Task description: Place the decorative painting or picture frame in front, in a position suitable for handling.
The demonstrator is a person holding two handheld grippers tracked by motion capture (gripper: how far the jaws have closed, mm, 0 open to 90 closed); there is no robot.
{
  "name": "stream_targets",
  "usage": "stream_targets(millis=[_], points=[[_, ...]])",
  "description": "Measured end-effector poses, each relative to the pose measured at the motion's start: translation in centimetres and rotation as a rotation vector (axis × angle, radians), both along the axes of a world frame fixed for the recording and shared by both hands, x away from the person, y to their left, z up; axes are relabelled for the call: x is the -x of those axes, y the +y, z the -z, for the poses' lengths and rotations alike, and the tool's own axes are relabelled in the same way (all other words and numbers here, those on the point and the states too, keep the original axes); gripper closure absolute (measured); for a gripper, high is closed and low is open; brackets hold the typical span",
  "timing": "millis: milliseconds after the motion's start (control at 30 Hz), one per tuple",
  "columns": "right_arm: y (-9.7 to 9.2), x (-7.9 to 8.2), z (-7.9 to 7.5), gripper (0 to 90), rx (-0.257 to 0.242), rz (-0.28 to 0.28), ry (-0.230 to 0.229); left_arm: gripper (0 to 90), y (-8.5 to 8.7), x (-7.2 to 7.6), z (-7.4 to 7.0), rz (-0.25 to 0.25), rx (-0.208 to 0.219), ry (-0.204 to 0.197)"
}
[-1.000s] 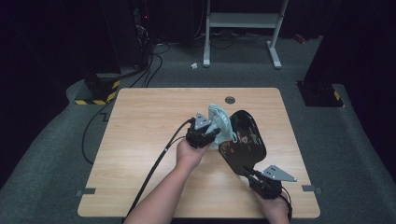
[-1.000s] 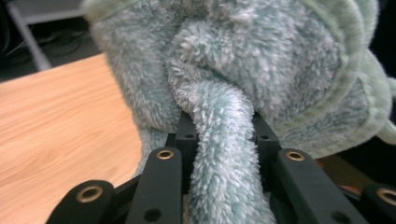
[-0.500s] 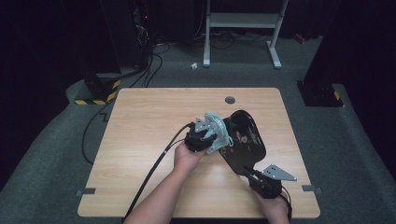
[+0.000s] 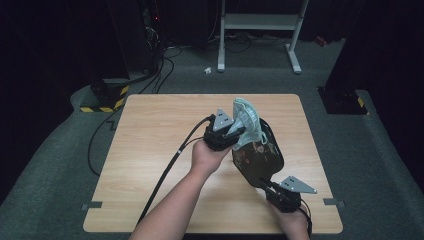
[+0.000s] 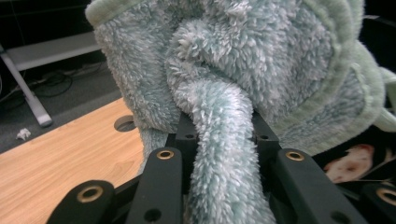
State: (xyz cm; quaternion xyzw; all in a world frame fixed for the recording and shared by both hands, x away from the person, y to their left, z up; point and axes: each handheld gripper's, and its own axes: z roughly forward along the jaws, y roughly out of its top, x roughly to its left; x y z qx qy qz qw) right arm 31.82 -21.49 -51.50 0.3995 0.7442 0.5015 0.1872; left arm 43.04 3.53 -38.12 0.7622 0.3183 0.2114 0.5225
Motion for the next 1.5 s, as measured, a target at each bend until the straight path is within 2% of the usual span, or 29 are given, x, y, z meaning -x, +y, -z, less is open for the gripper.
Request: stream_targets(millis=[133, 200, 367, 467, 567, 700, 767, 833, 900, 967, 1033, 1133, 1233, 1300, 1367, 1467, 1500], points=[[-0.1, 0.0, -0.1, 77.6, -0.006, 0.004, -0.005, 71.7, 0.9, -1.5, 1.9, -0.042, -0.032, 0.070], [-0.1, 0.1, -0.1, 77.6, -0.004, 0.004, -0.004, 71.8, 1.6, -2.3, 3.4, -0.062, -0.041, 0.124], [-0.2, 0.0, -0.1, 77.5, 0.002, 0.002, -0.008, 71.8, 2.5, -3.1, 7.0, -0.084, -0.059, 0.208], [-0.1, 0.0, -0.1, 77.5, 0.005, 0.002, -0.010, 71.8, 2.7, -2.9, 8.7, -0.081, -0.068, 0.238], [-0.1, 0.0, -0.1, 77.6, 0.005, 0.003, -0.011, 71.8, 2.7, -2.4, 10.3, -0.071, -0.102, 0.254], [-0.1, 0.0, 0.0, 77.6, 0.005, 0.003, -0.012, 71.8, 2.5, -1.6, 11.9, -0.044, -0.135, 0.262], [-0.1, 0.0, 0.0, 77.6, 0.006, 0.004, -0.012, 71.8, 2.4, -1.3, 12.4, -0.032, -0.139, 0.264], [-0.1, 0.1, 0.0, 77.6, 0.010, 0.002, -0.011, 71.8, 2.5, -1.0, 12.3, -0.030, -0.123, 0.263], [-0.1, 0.1, 0.0, 77.6, 0.016, 0.000, -0.013, 71.8, 2.6, -0.8, 11.6, -0.024, -0.097, 0.245], [0.0, 0.1, 0.0, 77.7, 0.019, 0.000, -0.013, 71.8, 2.6, -0.6, 10.3, -0.020, -0.064, 0.217], [0.1, 0.1, 0.0, 77.7, 0.024, -0.001, -0.014, 71.8, 2.4, -0.3, 8.7, -0.009, -0.040, 0.176], [0.1, 0.1, 0.0, 77.7, 0.025, -0.002, -0.015, 71.7, 2.0, 0.3, 6.2, 0.020, 0.021, 0.112], [0.1, 0.1, 0.0, 77.7, 0.025, -0.005, -0.014, 71.7, 1.7, 0.5, 4.8, 0.033, 0.045, 0.082], [0.1, 0.1, 0.0, 77.5, 0.025, -0.005, -0.013, 71.7, 1.5, 0.3, 4.9, 0.034, 0.038, 0.082], [0.1, 0.0, 0.0, 77.5, 0.015, -0.003, -0.008, 71.7, 1.4, 0.1, 5.8, 0.030, 0.021, 0.104], [0.1, 0.1, 0.0, 77.3, 0.018, -0.003, -0.010, 71.8, 1.7, -0.2, 7.7, 0.023, 0.013, 0.145], [0.1, 0.1, 0.0, 77.3, 0.017, -0.003, -0.010, 71.8, 1.7, -0.3, 8.8, 0.020, -0.006, 0.166]])
